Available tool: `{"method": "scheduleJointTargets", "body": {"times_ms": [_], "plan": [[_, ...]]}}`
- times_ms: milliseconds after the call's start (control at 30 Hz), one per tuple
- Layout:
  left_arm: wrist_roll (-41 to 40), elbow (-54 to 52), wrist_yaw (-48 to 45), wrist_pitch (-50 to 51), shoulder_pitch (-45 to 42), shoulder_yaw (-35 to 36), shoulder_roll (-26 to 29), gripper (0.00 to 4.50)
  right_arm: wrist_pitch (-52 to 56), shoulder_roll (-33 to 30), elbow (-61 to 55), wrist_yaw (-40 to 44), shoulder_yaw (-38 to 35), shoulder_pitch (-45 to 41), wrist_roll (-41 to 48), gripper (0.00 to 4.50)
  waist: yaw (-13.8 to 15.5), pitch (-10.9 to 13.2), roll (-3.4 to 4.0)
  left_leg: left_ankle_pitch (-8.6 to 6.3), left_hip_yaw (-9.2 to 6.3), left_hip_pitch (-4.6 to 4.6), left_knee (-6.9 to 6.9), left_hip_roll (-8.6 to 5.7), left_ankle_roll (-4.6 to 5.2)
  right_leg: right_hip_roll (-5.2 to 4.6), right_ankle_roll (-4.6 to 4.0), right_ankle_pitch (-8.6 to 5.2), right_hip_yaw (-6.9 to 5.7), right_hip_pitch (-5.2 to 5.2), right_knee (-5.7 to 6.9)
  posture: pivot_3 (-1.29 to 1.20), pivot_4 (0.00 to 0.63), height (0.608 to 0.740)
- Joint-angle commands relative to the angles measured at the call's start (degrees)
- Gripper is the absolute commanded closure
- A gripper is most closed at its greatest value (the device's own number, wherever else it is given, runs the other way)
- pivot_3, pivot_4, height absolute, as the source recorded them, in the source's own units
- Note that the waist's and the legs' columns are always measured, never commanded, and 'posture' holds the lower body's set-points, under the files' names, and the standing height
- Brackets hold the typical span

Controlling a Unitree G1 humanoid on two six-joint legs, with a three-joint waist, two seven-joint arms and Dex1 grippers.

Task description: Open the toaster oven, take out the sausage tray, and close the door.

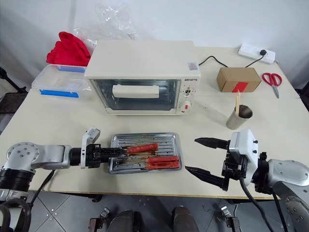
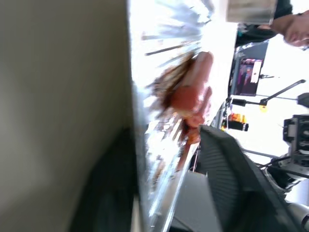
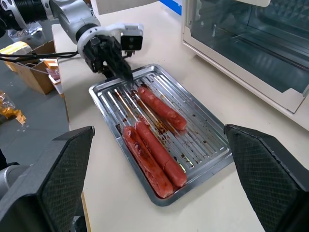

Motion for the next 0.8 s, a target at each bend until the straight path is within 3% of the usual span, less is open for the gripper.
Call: {"method": "scheduleJointTargets", "body": {"times_ms": [33, 167, 200, 333, 500, 633, 800], "plan": [[12.8, -10.8, -15.3, -7.4, 5.8, 6.7, 6.6, 1.03, -2.9, -1.1, 0.4, 2.2, 0.2, 0.5, -1.6, 0.0, -0.4, 0.0, -0.05, 0.01, 0.01, 0.0, -0.01, 0.04, -0.02, 0.03, 0.0, 0.0, 0.0, -0.02, 0.01, 0.0, 0.15, 0.74], [29.6, -17.9, -37.7, -23.5, 15.5, 9.5, 13.4, 0.03, -10.1, -1.7, 3.5, 7.6, 0.3, 3.2, -7.7, 0.0, -0.2, 0.1, 0.0, 0.04, 0.1, 0.02, -0.16, 0.1, -0.12, 0.2, -0.08, -0.04, -0.01, -0.09, -0.06, 0.0, 0.15, 0.74], [32.5, -18.4, -41.3, -26.5, 17.1, 9.9, 14.1, 0.01, -11.6, -1.7, 4.2, 8.6, 0.4, 3.7, -8.7, 0.0, -0.1, 0.1, 0.01, 0.03, 0.16, 0.02, -0.2, 0.09, -0.13, 0.2, -0.11, -0.06, -0.02, -0.09, -0.1, 0.0, 0.15, 0.74], [53.1, -12.8, -58.6, -61.4, 25.7, 17.9, 12.9, 0.01, -18.9, -0.7, 13.2, 10.9, -1.9, 2.5, -11.9, 0.0, 0.1, 0.1, -0.01, 0.01, 0.67, 0.02, -0.21, 0.06, -0.12, 0.2, -0.16, -0.08, -0.05, -0.04, -0.22, 0.0, 0.15, 0.74], [61.4, -7.4, -65.7, -77.6, 30.1, 25.4, 10.1, 0.01, -22.5, -2.4, 15.4, 18.4, -4.1, 3.6, -10.0, 0.0, 0.2, 0.1, -0.02, -0.05, 0.65, -0.02, -0.26, 0.13, -0.06, 0.21, -0.19, -0.07, -0.06, -0.02, -0.31, 0.0, 0.15, 0.74], [65.3, -4.7, -68.2, -81.9, 31.2, 26.0, 9.8, 0.01, -24.3, -2.5, 17.0, 20.3, -2.7, 3.4, -11.0, 0.0, 0.2, 0.1, -0.05, -0.18, 0.75, -0.02, -0.29, 0.18, 0.02, 0.2, -0.15, -0.06, -0.02, -0.02, -0.43, 0.0, 0.15, 0.74], [67.8, -3.9, -65.6, -83.7, 26.6, 24.4, 7.3, 0.01, -25.8, -1.3, 17.6, 19.1, -0.7, 1.6, -11.6, 0.0, 0.2, 0.1, -0.06, -0.2, 0.75, -0.02, -0.17, 0.2, 0.06, 0.15, -0.07, -0.01, -0.01, -0.01, -0.34, 0.0, 0.15, 0.74]]}}
